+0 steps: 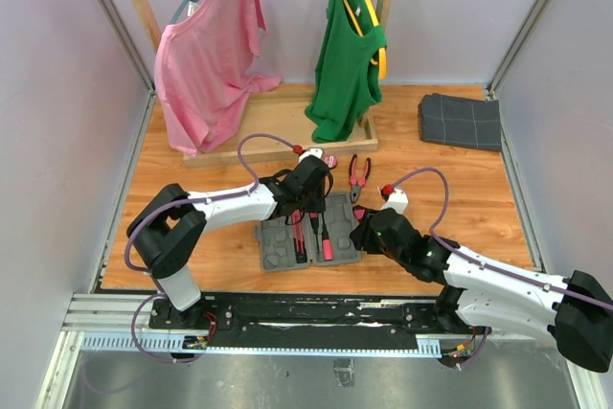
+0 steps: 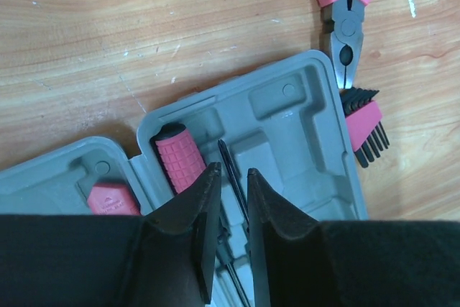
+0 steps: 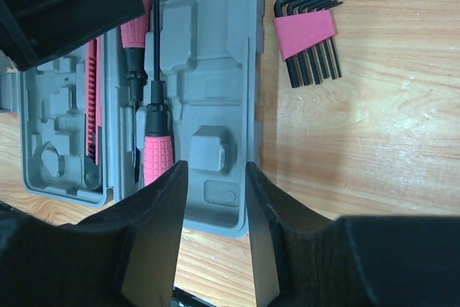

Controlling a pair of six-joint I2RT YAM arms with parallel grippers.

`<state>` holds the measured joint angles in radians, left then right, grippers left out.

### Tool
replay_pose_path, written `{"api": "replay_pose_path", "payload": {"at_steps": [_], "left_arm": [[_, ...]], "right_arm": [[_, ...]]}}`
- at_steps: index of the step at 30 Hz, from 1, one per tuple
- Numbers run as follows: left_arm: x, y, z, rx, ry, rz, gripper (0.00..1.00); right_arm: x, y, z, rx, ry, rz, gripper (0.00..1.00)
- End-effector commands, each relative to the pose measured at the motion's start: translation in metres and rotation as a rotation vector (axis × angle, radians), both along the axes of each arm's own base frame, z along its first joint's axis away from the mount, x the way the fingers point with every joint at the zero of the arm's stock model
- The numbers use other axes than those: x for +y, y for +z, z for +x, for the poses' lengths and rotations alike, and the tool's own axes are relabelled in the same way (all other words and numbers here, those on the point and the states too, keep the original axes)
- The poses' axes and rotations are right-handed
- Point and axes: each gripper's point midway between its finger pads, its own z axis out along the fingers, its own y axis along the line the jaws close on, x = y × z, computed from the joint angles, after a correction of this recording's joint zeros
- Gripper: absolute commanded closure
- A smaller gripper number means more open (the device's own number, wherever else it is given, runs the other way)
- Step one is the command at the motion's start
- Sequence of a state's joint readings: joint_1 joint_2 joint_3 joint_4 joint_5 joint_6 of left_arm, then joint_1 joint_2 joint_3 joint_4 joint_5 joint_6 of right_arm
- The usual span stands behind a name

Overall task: Sort the tools into containers
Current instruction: Place the screwdriver in the storage box.

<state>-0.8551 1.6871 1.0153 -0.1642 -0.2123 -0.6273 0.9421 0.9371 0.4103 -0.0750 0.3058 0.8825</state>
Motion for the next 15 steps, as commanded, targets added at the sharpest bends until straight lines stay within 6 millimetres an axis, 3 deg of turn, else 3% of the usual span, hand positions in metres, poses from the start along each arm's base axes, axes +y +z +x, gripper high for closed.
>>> {"api": "replay_pose_path", "payload": {"at_steps": [1, 15], "left_arm": [[-0.0097, 0.0021, 0.0036, -0.015, -0.009, -0.006, 0.75], [-0.0128, -0.007, 0.0085, -0.014, -0.007, 0.01, 0.78]], "right_arm": [[-0.0027, -0.0033, 0.0016, 0.003, -0.016, 0.005, 0.61], [0.0001, -0.0044, -0.0004, 0.014, 0.001, 0.009, 0.62]]}}
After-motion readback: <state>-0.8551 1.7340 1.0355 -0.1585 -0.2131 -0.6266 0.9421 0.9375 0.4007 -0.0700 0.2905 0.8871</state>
